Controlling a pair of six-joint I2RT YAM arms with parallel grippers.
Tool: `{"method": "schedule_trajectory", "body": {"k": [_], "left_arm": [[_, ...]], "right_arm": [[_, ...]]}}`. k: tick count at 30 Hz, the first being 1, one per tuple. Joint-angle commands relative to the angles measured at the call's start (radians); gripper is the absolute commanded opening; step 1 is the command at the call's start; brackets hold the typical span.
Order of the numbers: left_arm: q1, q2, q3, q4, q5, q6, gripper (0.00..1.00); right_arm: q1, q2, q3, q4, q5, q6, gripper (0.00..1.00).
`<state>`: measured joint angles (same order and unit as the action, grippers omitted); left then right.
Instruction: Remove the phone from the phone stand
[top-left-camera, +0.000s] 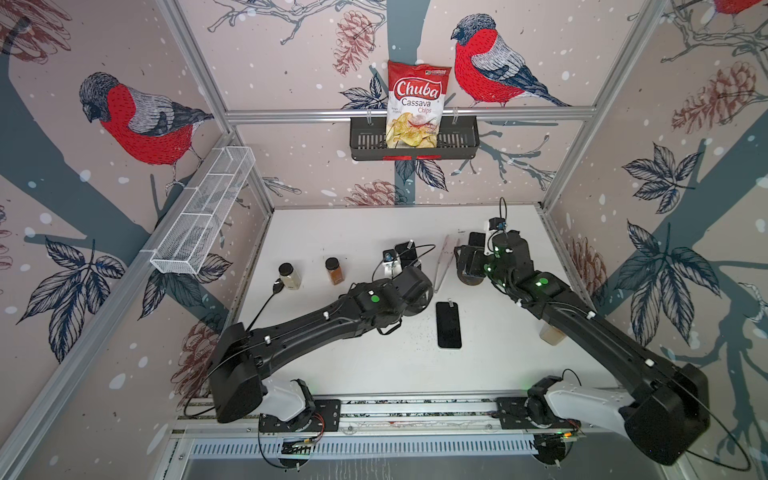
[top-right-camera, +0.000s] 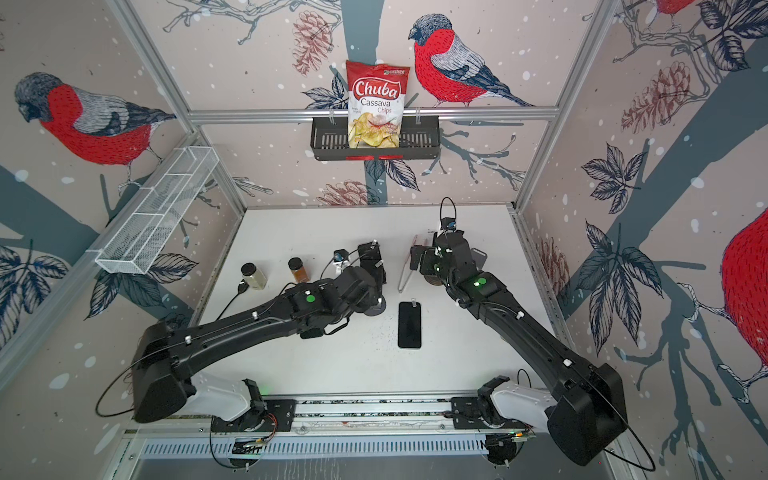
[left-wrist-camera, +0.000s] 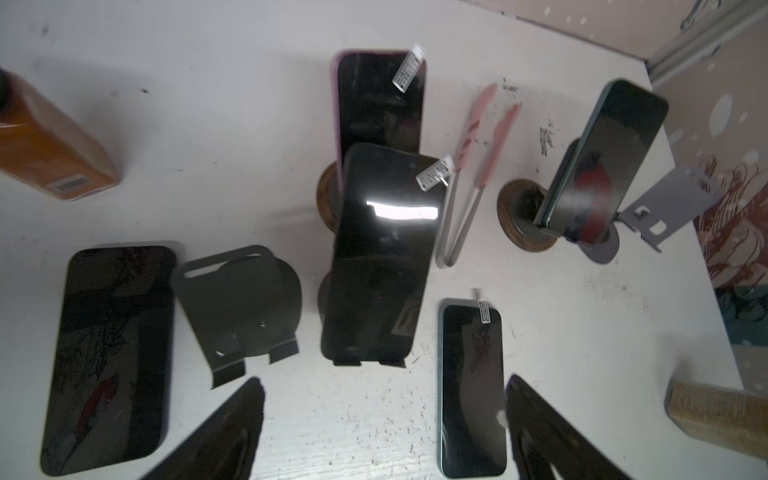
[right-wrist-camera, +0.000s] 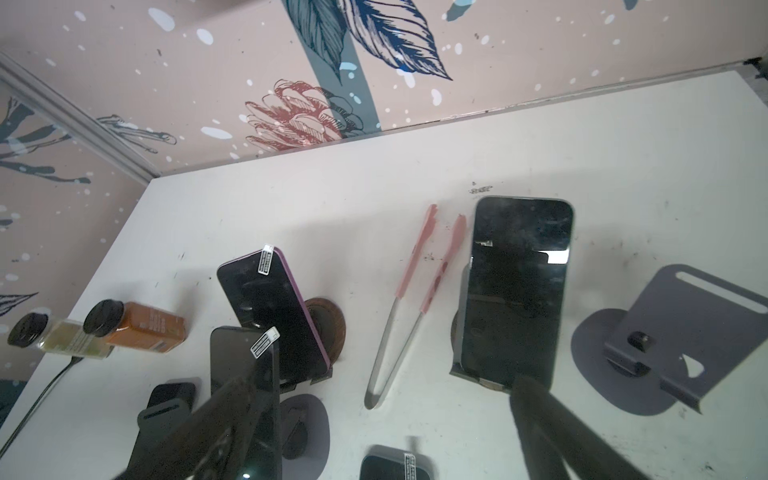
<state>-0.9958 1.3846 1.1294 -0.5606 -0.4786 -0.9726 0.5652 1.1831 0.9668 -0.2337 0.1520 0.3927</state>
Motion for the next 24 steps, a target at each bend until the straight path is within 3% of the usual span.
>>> {"method": "schedule_trajectory", "body": {"k": [1, 14, 24], "left_arm": [[0.032, -0.099, -0.074, 0.008, -0.073, -0.046, 0.9], [0.185, -0.49, -0.35, 0.135, -0.059, -0.012, 0.93], [0.198, -0.576, -0.389, 0.154, -0.076, 0.02, 0.95]], "right_arm": [[0.038, 0.009, 0.013, 0.048, 0.014, -0.022, 0.99], [0.243, 0.155, 0.102, 0.06, 0.007, -0.066, 0.99], [0.375, 0.351, 0.234, 0.012, -0.031, -0.061, 0.99]]}}
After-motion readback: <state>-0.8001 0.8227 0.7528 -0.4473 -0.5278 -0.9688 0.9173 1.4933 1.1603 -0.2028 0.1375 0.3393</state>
